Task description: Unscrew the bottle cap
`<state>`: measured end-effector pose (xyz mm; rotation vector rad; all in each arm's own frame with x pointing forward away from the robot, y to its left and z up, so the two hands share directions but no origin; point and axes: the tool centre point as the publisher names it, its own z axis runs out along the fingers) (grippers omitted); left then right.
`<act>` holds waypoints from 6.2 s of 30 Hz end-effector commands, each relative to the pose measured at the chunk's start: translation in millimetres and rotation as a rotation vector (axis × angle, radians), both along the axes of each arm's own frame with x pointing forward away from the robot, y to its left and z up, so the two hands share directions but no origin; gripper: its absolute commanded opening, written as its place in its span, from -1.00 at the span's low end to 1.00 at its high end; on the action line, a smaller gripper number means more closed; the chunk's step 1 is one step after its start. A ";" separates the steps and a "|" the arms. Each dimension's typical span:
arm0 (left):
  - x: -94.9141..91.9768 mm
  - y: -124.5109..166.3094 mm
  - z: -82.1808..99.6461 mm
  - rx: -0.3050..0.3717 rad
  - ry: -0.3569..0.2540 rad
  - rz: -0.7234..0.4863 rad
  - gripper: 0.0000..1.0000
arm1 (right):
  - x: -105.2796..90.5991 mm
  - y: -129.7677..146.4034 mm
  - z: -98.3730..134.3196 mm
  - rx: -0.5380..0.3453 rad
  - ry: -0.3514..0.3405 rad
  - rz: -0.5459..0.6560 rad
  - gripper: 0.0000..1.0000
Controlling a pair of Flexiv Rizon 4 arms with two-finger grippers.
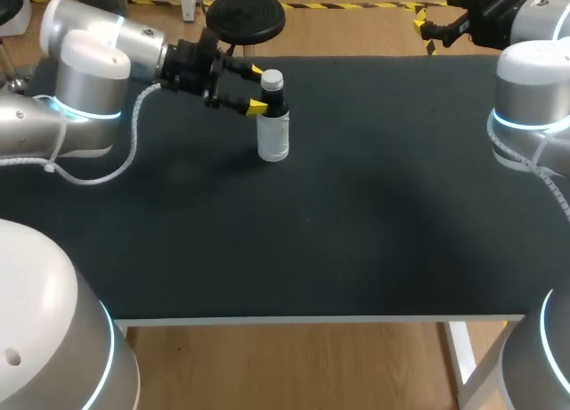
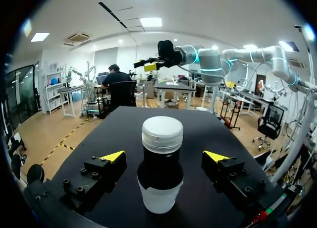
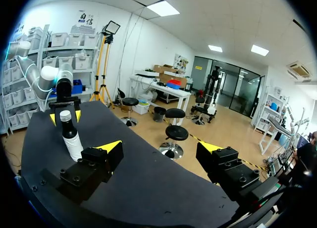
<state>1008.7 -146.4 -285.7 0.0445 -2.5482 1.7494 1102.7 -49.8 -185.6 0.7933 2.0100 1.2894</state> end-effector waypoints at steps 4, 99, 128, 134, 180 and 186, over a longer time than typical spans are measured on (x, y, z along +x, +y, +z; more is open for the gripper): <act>2.4 -8.9 -5.0 -0.014 0.011 0.002 1.00 | 0.9 -0.2 0.8 -0.001 0.002 0.001 1.00; -6.5 -21.8 -2.5 -0.158 -0.062 -0.011 -1.00 | 0.9 -0.2 0.8 -0.001 0.002 0.001 1.00; -6.2 -21.5 -2.3 -0.157 -0.060 -0.014 -1.00 | 0.9 -0.2 0.8 -0.001 0.002 0.001 1.00; -6.2 -21.5 -2.3 -0.157 -0.060 -0.014 -1.00 | 0.9 -0.2 0.8 -0.001 0.002 0.001 1.00; -6.2 -21.5 -2.3 -0.157 -0.060 -0.014 -1.00 | -20.5 130.7 -27.3 -0.039 0.244 1.095 1.00; -6.2 -21.5 -2.3 -0.157 -0.060 -0.014 -1.00 | -30.9 146.4 -32.1 -0.081 0.241 1.054 1.00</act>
